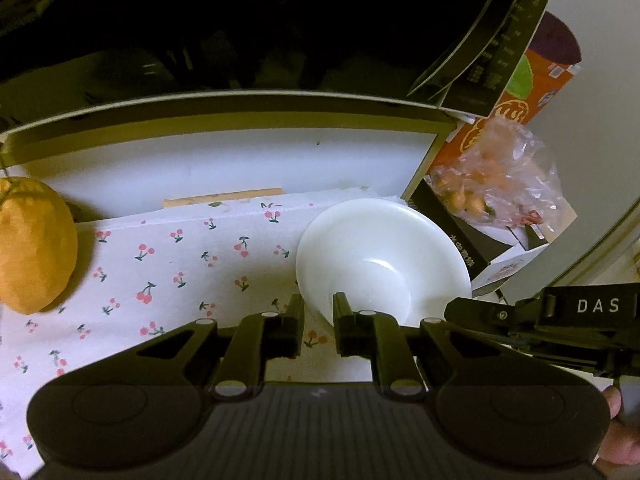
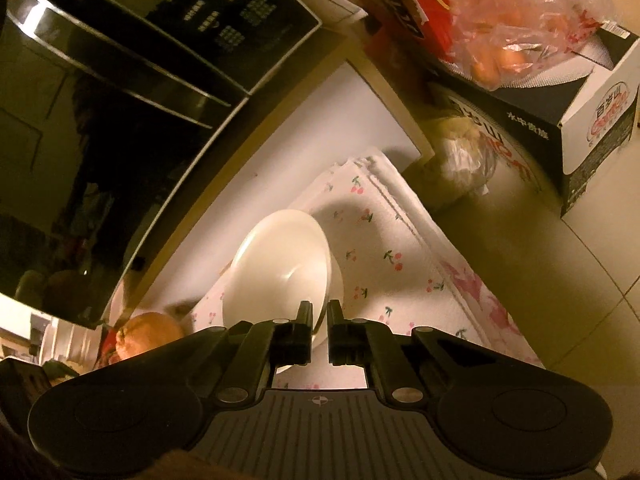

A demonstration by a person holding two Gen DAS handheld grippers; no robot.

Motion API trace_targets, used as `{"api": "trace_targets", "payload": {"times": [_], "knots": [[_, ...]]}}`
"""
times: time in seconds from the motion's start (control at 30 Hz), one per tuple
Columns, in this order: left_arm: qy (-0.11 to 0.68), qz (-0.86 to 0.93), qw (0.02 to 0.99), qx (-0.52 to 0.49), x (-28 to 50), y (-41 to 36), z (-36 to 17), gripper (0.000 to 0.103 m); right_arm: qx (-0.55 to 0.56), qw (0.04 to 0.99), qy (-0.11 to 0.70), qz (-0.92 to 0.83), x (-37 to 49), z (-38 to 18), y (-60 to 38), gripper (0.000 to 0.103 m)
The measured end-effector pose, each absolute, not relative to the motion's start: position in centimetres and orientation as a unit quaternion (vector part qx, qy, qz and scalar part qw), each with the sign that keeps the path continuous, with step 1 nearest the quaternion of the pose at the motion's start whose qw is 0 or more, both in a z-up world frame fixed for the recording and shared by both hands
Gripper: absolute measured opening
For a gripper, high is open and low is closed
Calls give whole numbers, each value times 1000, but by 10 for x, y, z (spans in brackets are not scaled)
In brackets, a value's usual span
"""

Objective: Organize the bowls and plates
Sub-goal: 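Close both grippers on the small white bowl's rim, then carry the small white bowl with both grippers toward the nested bowls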

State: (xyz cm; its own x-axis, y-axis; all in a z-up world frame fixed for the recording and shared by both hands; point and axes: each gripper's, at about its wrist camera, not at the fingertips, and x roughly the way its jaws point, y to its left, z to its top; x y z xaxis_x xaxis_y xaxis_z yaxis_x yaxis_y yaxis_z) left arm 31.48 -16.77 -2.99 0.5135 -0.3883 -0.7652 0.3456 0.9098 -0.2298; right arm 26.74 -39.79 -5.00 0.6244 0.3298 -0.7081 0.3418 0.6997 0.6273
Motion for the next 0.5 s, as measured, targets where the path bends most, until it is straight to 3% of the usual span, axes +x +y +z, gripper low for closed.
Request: {"api": "trace_targets", "payload": {"times": [0.5], "knots": [[440, -202, 875, -19, 267, -146, 9, 13, 378, 817, 436, 5, 226, -6, -373, 8]]}}
